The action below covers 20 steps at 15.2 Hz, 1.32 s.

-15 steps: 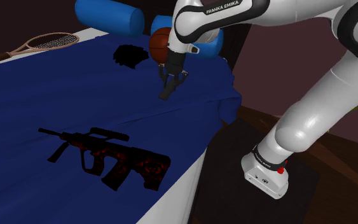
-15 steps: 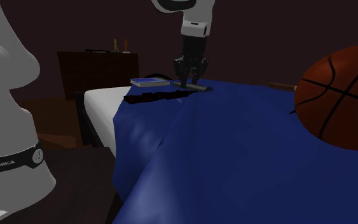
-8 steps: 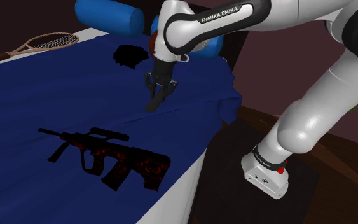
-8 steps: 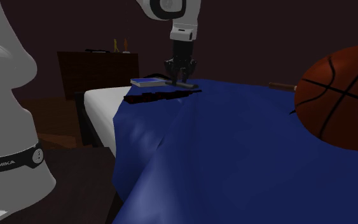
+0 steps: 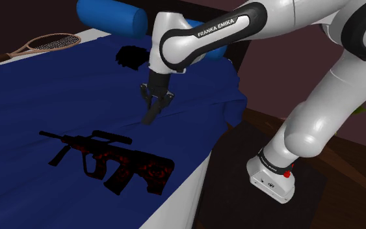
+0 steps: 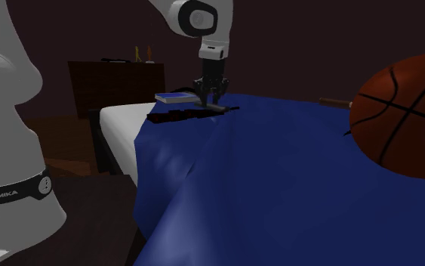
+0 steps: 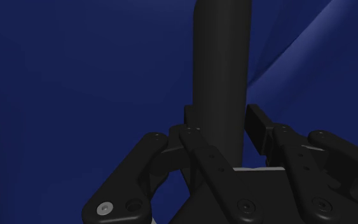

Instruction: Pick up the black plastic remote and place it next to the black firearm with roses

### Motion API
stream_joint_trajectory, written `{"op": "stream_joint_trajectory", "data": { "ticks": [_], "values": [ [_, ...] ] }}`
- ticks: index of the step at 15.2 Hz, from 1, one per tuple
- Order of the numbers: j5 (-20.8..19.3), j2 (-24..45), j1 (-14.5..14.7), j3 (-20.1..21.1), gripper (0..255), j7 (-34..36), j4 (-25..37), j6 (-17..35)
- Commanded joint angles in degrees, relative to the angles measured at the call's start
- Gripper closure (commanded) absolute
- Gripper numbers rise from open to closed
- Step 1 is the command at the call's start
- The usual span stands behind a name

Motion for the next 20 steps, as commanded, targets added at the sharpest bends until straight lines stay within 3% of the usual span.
{"op": "stream_joint_trajectory", "data": {
  "ticks": [1,12,20],
  "values": [
    [0.0,0.69,0.07,0.06,255,-0.2,-0.82,1.52],
    [-0.57,6.23,0.55,0.21,255,-1.1,-4.17,10.2],
    [-0.57,6.23,0.55,0.21,255,-1.1,-4.17,10.2]
  ]
}}
